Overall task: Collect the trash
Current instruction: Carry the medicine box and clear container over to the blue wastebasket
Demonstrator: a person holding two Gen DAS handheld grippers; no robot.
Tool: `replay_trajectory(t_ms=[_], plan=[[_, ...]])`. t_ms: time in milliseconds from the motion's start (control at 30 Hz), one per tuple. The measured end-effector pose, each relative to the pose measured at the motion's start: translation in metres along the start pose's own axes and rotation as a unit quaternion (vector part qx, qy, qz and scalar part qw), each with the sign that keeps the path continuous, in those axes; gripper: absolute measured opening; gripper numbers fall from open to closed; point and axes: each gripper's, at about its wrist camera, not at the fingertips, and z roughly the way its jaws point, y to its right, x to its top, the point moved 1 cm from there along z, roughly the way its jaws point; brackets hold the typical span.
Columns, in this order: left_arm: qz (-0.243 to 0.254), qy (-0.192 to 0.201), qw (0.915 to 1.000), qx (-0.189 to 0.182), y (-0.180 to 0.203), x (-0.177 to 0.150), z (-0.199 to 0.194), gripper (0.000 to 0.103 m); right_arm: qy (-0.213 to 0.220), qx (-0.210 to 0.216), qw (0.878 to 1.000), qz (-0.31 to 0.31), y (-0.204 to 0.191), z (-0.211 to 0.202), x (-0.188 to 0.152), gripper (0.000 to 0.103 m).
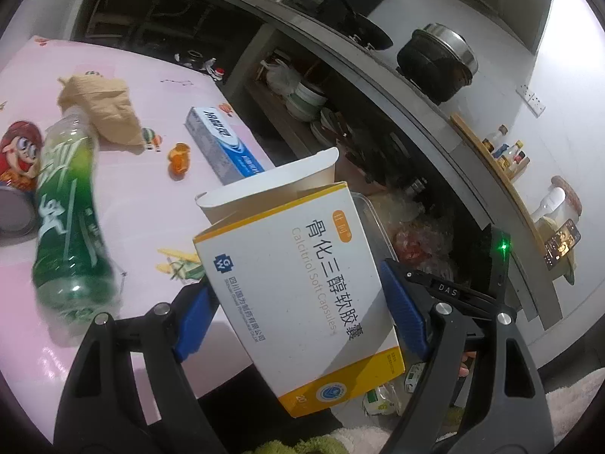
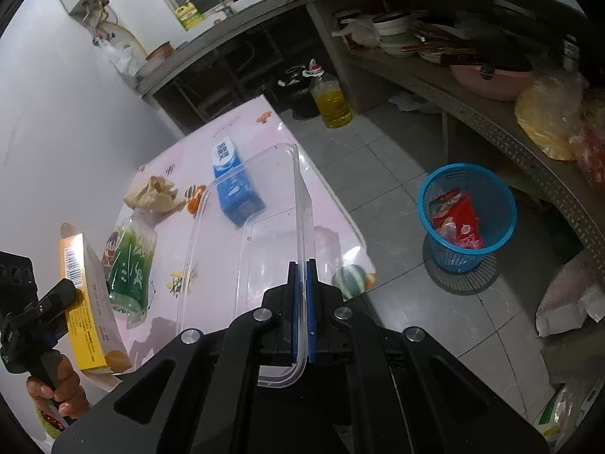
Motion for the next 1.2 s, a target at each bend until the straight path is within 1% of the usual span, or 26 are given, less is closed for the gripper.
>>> replay_trajectory(t_ms=[233, 433, 567, 700, 767, 933, 1067, 1200], plan=[[0.018, -0.013, 0.9997, -0.014, 0.018, 0.017, 0.027, 0.077, 0.015, -0.009, 1.000, 0.026, 0.021, -0.005, 0.006, 0.004], [0.027, -0.033, 0.9986, -0.032, 0.035, 0.032, 0.058, 0.077, 0.028, -0.021, 0.998, 0.053, 0.046, -0.011, 0.009, 0.004], [0.033, -0.047, 0.9974, -0.045, 0.049, 0.040, 0.081, 0.078, 0.035, -0.036, 0.996, 0.080, 0.070, -0.014, 0.010, 0.004], [0.036, -0.070, 0.9953, -0.057, 0.066, 0.047, 0.110, 0.077, 0.042, -0.054, 0.992, 0.108, 0.097, -0.017, 0.009, 0.004], [0.037, -0.082, 0.9938, -0.065, 0.076, 0.052, 0.128, 0.077, 0.044, -0.067, 0.989, 0.122, 0.111, -0.019, 0.007, 0.004], [0.043, -0.114, 0.9893, -0.081, 0.101, 0.061, 0.173, 0.078, 0.052, -0.113, 0.979, 0.164, 0.157, -0.020, 0.002, 0.004], [0.059, -0.148, 0.9848, -0.069, 0.118, 0.064, 0.220, 0.078, 0.051, -0.137, 0.970, 0.196, 0.195, -0.012, 0.002, 0.004], [0.074, -0.184, 0.9790, -0.048, 0.135, 0.064, 0.275, 0.078, 0.037, -0.155, 0.958, 0.238, 0.237, 0.012, 0.001, 0.004]])
